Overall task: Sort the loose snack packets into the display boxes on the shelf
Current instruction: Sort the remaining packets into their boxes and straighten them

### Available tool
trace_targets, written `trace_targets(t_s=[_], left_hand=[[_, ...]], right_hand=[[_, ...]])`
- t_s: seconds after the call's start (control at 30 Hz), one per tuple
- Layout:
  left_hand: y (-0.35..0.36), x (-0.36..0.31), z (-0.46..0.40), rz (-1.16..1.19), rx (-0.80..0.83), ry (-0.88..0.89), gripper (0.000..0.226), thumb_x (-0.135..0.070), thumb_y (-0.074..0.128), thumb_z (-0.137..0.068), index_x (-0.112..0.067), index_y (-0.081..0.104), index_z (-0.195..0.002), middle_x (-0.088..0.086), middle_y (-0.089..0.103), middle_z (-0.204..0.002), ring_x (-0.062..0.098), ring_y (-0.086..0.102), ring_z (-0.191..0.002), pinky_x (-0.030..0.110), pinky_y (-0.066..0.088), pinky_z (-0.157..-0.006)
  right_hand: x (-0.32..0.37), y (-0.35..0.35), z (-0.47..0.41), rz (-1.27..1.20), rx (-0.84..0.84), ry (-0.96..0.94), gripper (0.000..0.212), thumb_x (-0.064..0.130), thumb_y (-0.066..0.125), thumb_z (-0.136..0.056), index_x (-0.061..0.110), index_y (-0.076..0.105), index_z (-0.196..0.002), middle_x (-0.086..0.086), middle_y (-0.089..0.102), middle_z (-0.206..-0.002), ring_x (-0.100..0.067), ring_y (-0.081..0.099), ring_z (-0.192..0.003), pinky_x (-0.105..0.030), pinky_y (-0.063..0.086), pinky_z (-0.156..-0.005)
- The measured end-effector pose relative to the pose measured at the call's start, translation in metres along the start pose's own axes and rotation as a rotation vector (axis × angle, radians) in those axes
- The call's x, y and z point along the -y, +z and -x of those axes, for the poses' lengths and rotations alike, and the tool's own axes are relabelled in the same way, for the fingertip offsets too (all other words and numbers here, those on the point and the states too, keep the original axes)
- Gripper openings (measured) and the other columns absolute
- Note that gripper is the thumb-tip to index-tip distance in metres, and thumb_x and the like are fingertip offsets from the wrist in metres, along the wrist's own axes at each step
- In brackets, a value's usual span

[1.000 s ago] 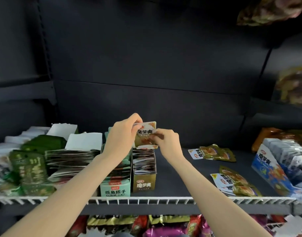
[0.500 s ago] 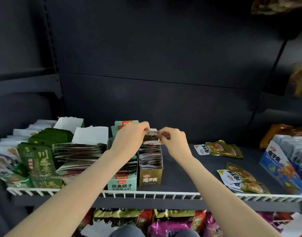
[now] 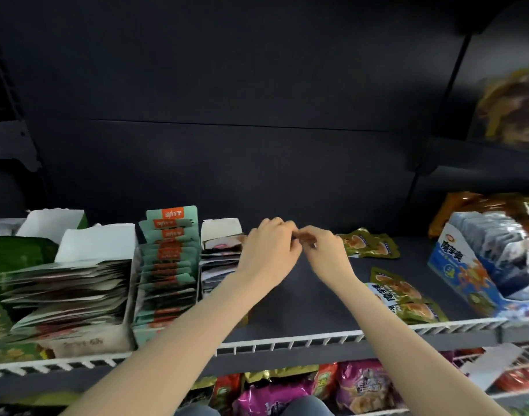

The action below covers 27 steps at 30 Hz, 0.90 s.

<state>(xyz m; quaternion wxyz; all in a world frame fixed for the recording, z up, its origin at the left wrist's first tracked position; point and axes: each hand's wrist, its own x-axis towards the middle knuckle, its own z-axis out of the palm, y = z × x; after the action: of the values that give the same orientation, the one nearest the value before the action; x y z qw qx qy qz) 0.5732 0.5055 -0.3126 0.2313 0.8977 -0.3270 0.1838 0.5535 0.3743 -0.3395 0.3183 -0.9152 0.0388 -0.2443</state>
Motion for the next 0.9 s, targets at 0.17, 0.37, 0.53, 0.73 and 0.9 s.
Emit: trace_targets(t_s=[0.17,0.37,0.53,0.73,0.9], left_hand=[[0.065,-0.028,-0.044,0.346,0.232,-0.293,0.033,-0.018,0.048,-0.094,-0.005,0.054,-0.124,0.012,0.055,-0.124,0.026,0.053,-0.111,0.034,0.044,-0.09],[0.134,-0.021,-0.089,0.681,0.303,-0.806,0.029,-0.012,0.048,-0.093,0.001,0.049,-0.119,0.018,0.054,-0.123,0.03,0.054,-0.111,0.032,0.045,-0.083],[0.164,-0.018,-0.112,0.936,0.255,-0.972,0.012,-0.006,0.049,-0.092,-0.005,0.044,-0.081,0.017,0.057,-0.103,0.025,0.055,-0.088,0.036,0.053,-0.077],[0.178,-0.026,-0.115,1.057,0.209,-1.043,0.012,-0.013,0.058,-0.091,-0.008,0.048,-0.097,0.01,0.059,-0.095,0.018,0.057,-0.071,0.03,0.052,-0.06],[0.17,-0.015,-0.102,0.875,0.059,-1.028,0.022,-0.019,0.06,-0.09,-0.001,0.061,-0.103,0.019,0.065,-0.108,0.033,0.063,-0.099,0.042,0.055,-0.085]], right_hand=[[-0.079,-0.005,-0.018,0.16,0.042,0.179,0.029,0.008,0.052,-0.089,0.007,0.058,-0.118,-0.012,0.062,-0.113,-0.028,0.059,-0.104,-0.035,0.048,-0.084],[-0.158,-0.003,-0.058,0.386,0.218,0.308,0.063,0.023,0.054,-0.092,0.017,0.024,-0.147,-0.014,0.023,-0.151,-0.03,0.015,-0.142,-0.037,0.018,-0.115],[-0.182,0.009,-0.071,0.456,0.291,0.388,0.064,0.034,0.051,-0.092,0.02,0.022,-0.147,-0.014,0.018,-0.153,-0.031,0.017,-0.142,-0.037,0.025,-0.113],[-0.165,0.011,-0.057,0.549,0.243,0.25,0.039,0.028,0.046,-0.094,0.011,0.048,-0.13,-0.017,0.048,-0.128,-0.033,0.046,-0.119,-0.036,0.042,-0.093],[-0.141,0.003,-0.036,0.357,0.285,0.304,0.024,0.019,0.046,-0.093,0.009,0.065,-0.104,-0.016,0.062,-0.108,-0.034,0.057,-0.102,-0.031,0.045,-0.078]])
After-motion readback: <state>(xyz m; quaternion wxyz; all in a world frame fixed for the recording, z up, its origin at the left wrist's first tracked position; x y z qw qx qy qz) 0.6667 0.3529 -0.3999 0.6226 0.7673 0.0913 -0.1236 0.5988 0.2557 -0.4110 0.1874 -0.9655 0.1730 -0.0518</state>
